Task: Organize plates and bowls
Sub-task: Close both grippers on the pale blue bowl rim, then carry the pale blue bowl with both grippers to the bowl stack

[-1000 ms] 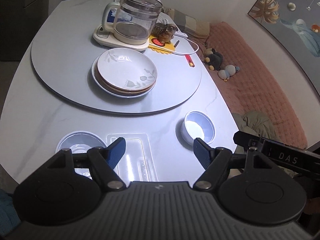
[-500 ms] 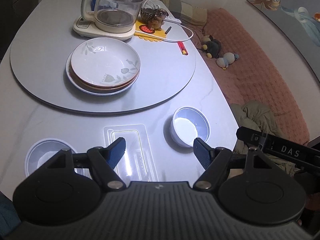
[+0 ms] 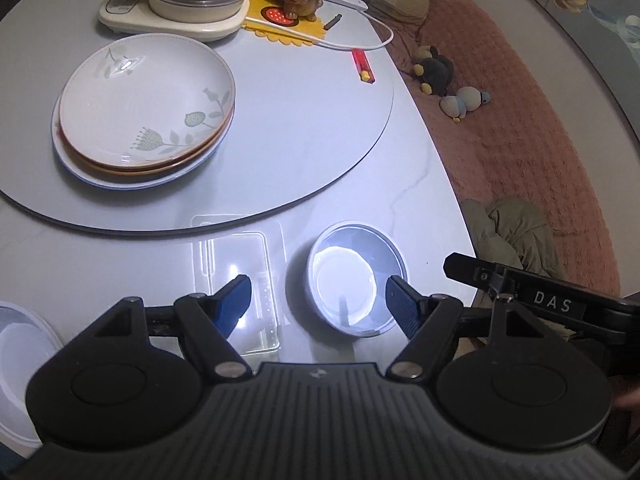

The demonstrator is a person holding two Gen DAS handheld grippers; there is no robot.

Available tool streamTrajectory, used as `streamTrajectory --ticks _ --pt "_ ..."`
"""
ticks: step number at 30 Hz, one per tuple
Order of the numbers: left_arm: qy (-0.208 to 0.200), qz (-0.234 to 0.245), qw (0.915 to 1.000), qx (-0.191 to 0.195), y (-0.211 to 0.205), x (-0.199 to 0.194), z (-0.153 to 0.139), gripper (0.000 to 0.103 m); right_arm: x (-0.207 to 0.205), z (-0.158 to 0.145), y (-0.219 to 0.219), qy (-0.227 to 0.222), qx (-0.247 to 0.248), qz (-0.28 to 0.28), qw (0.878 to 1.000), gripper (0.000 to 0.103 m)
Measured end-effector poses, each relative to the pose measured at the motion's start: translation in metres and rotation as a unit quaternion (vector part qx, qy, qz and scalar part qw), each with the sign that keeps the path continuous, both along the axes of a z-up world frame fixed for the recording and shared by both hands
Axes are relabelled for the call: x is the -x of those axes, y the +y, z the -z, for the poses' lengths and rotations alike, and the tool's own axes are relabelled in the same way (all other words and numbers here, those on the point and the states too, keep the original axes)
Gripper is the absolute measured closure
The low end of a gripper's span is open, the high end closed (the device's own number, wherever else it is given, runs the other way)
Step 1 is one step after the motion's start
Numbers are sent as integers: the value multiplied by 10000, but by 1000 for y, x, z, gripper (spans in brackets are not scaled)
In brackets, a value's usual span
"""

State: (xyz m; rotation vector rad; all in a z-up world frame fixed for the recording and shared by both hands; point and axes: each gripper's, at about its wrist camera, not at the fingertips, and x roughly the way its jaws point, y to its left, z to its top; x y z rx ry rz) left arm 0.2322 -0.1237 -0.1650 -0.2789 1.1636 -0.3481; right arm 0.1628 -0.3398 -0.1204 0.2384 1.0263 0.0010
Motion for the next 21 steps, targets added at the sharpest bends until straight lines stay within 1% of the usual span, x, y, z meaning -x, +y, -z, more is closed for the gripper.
streamTrajectory --ticks 4,5,6,7,8,10,12,13,14,15,16,17,18,21 --pt "244 -7 9997 -27 -16 -16 25 26 -21 21 -12 296 -200 -182 9992 34" --pt "298 -20 9996 -22 -19 -18 30 28 -26 26 -13 352 -227 -233 9989 37" --pt "374 -43 9993 -25 -22 -21 36 32 -30 31 -15 421 -218 -281 9985 41" --pt "438 -59 9990 -18 -24 -23 42 34 -34 35 -16 492 -207 -326 9980 42" --pt "495 -69 9988 -14 -27 -25 49 39 -38 40 -16 553 -217 -366 9976 42" --pt "588 -89 9982 -22 -30 -28 60 45 -45 50 -16 683 -240 -445 9964 47" --pt "643 -121 9979 -17 -33 -31 68 54 -51 59 -15 806 -219 -554 9950 53" --pt "663 -137 9977 -17 -33 -32 73 56 -53 63 -14 844 -212 -598 9944 55" --pt "695 -149 9975 -34 -34 -33 77 61 -55 66 -12 872 -207 -637 9939 57" --pt "718 -165 9973 -46 -34 -34 81 65 -57 70 -11 908 -200 -676 9934 61" --pt "730 -184 9971 -57 -35 -36 84 67 -59 73 -10 946 -195 -702 9928 64" --pt "740 -201 9970 -68 -35 -37 86 71 -60 76 -9 991 -177 -739 9922 74" --pt "744 -212 9970 -71 -34 -38 88 73 -62 78 -8 1027 -132 -784 9915 80" --pt "840 -258 9961 35 -35 -43 94 79 -65 83 -5 1060 11 -859 9906 89"
